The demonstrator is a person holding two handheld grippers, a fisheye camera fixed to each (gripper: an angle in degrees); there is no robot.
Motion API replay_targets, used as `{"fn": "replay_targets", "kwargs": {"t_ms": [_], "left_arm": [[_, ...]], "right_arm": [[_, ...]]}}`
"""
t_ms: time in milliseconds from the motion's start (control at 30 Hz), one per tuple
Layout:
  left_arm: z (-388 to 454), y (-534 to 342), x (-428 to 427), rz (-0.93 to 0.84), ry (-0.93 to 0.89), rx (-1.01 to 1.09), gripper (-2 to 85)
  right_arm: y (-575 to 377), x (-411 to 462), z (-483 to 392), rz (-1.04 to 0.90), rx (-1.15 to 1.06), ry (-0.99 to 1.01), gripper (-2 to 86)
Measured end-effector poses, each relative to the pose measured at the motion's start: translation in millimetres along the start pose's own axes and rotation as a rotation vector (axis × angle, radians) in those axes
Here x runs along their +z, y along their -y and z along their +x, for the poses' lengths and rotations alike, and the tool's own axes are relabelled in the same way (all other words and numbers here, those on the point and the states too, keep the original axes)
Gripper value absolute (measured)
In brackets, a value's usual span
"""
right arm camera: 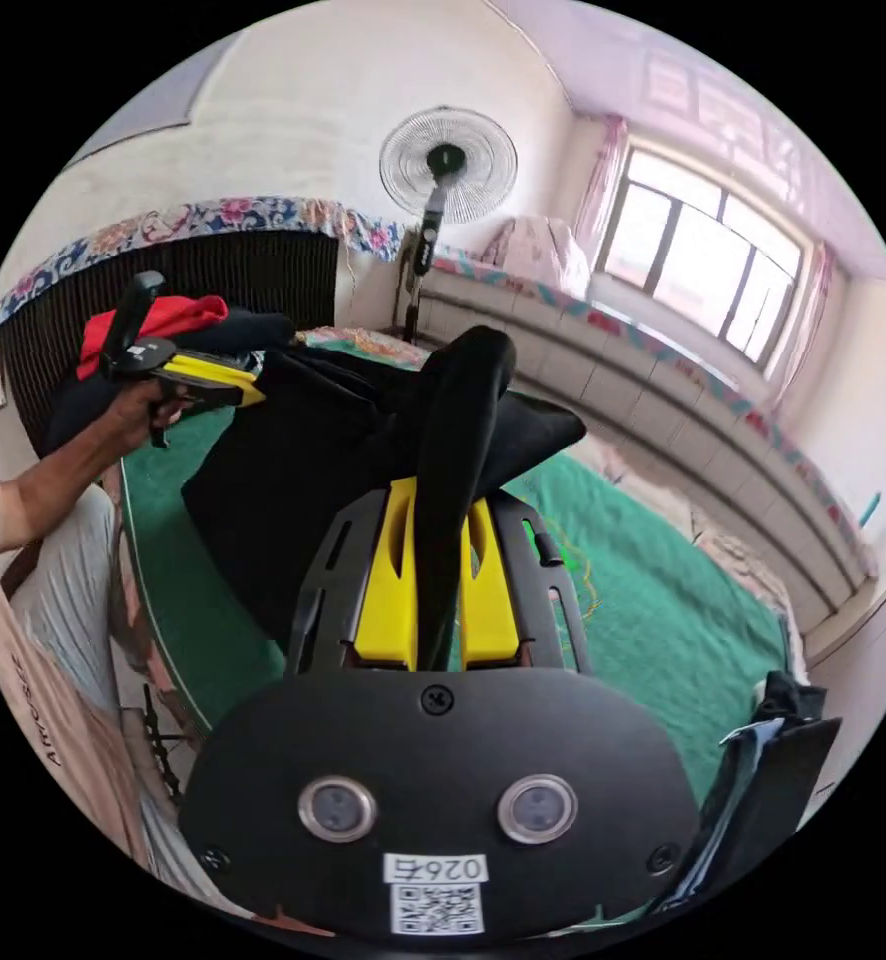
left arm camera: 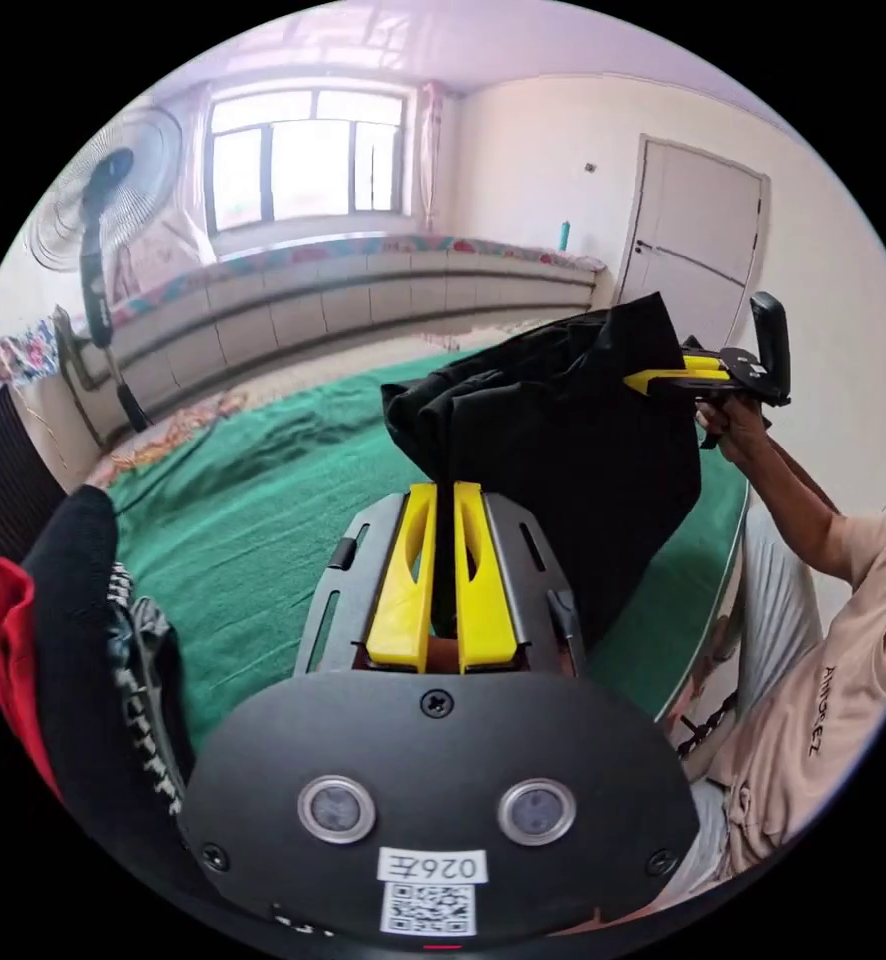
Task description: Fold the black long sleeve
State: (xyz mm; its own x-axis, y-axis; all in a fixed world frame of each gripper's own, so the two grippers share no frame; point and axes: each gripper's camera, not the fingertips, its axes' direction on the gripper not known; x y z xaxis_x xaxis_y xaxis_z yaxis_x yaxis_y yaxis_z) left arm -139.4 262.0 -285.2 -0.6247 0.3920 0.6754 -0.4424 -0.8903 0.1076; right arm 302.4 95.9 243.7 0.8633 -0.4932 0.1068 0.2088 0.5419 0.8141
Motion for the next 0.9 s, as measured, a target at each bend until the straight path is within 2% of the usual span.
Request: {"fn": "replay_targets", "kwargs": {"t_ms": [133, 233, 433, 567, 700, 800, 867, 900], "left_arm": [[45.9, -32.6, -184.9, 0.178, 0.157, 0.077, 1.1], [61.5, -55.4, -312.1, 0.289, 0.279, 0.087, 1.0], [46.7, -101.8, -529.6, 0.43, 0.468, 0.011, 1.0], [20.6, -134.6, -615.3, 0.445, 0.604, -0.081, 1.1], [-39.8, -177.0, -674.2, 0.423, 0.724, -0.274, 1.4], [-114.0, -211.9, -686.3, 0.369, 0.794, -0.531, 1.8], [-148.8, -228.1, -691.3, 0.292, 0.786, -0.64, 2.1], [-153.3, -236.9, -704.5, 0.294, 0.785, -0.686, 1.6]], "right_arm": [[-23.1, -45.6, -66.4, 0.178, -0.048, 0.0, 2.2], [-29.4, -62.5, -107.6, 0.256, -0.102, 0.097, 2.2], [5.6, -38.8, -203.4, 0.372, -0.267, 0.276, 2.3], [71.7, 21.9, -300.8, 0.355, -0.424, 0.344, 2.3], [122.8, 96.3, -412.5, 0.292, -0.566, 0.337, 2.6], [153.4, 190.1, -504.1, 0.157, -0.613, 0.341, 3.6], [162.9, 277.4, -553.9, -0.052, -0.534, 0.276, 4.5], [160.2, 292.4, -560.1, -0.089, -0.518, 0.243, 4.6]]}}
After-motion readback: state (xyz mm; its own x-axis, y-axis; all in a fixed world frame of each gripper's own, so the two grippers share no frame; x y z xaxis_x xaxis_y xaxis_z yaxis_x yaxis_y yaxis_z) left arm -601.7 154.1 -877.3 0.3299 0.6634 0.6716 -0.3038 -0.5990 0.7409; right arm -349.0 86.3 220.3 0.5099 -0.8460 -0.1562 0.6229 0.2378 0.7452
